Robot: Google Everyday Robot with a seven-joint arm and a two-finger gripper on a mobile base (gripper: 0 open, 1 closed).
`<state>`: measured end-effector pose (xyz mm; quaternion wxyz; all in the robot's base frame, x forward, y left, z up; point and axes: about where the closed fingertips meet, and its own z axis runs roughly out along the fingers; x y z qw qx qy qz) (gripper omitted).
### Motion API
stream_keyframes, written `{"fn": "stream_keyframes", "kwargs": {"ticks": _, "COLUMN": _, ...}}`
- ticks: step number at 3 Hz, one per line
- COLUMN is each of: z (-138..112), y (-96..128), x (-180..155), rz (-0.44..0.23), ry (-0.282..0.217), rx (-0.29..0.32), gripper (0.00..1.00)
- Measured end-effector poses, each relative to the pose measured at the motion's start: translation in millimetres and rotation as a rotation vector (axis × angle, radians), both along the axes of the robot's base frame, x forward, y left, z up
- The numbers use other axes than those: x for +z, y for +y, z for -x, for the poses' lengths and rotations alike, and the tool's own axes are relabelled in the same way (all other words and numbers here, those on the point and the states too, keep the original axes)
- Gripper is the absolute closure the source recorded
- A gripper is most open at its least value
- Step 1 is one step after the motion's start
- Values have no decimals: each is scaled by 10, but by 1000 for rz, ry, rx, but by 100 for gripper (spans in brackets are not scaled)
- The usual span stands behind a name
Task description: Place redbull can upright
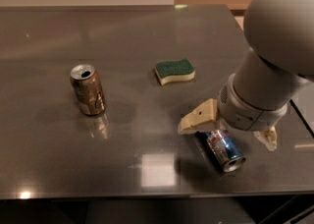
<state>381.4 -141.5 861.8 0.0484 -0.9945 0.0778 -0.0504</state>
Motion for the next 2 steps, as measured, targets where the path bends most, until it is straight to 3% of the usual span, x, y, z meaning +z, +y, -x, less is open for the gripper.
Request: {"fn": "stream_keyframes", "kwargs": {"ticks": 2, "z": -49, "y": -53, "x": -126, "rz": 53, "ry": -30, "rx": 54, "gripper": 0}}
